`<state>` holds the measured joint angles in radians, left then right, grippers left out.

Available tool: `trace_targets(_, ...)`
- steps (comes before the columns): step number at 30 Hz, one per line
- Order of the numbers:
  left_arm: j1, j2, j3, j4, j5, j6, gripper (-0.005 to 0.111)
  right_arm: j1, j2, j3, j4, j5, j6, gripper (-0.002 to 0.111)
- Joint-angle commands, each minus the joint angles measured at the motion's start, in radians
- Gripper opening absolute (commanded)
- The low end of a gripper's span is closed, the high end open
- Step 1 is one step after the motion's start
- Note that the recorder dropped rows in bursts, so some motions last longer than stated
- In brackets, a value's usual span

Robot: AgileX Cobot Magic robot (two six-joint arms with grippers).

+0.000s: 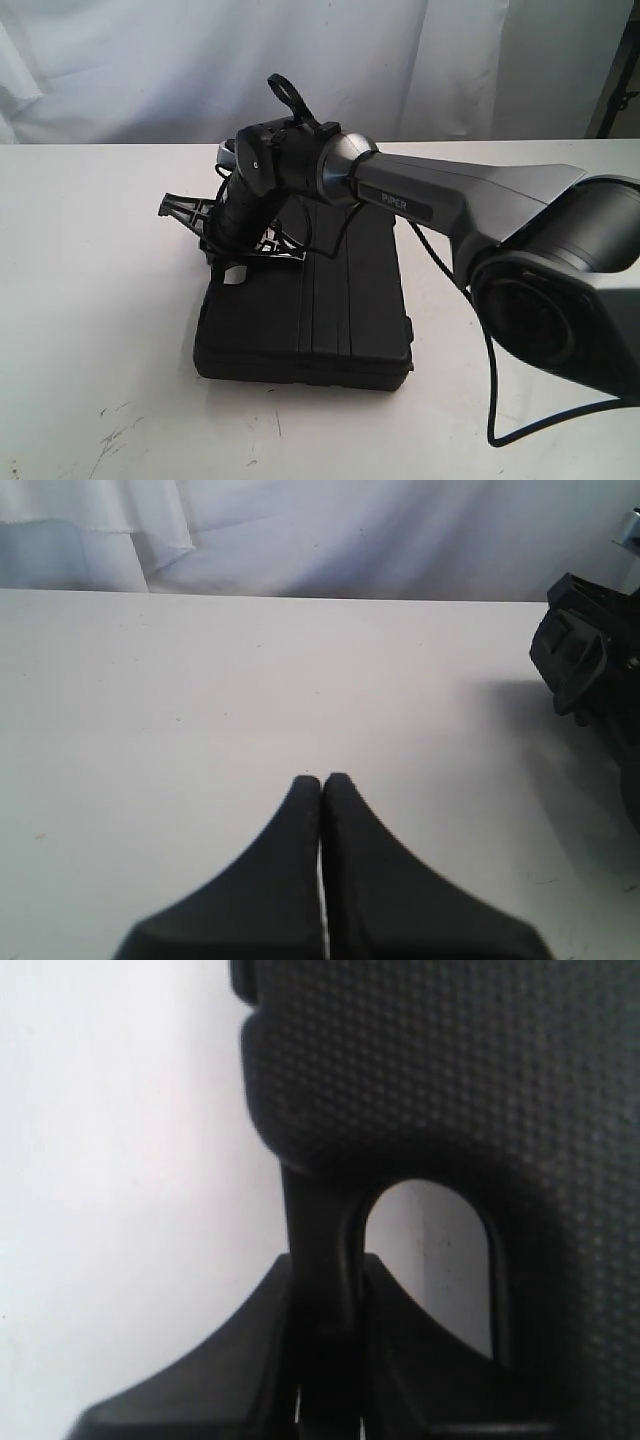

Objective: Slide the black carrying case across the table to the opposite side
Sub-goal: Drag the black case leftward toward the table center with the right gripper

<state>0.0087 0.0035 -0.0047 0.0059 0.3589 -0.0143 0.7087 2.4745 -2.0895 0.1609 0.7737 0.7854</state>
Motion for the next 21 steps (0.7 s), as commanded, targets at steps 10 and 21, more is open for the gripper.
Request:
trace_targets(10, 0.003, -0.004, 0.005, 0.003, -0.014, -0.009, 0.000, 0.009, 0.018, -0.004, 0.064, -0.135, 0.022, 0.012)
trace_targets(21, 0.003, -0.004, 0.005, 0.003, -0.014, -0.009, 0.000, 0.009, 0.018, -0.004, 0.064, -0.133, 0.022, 0.029)
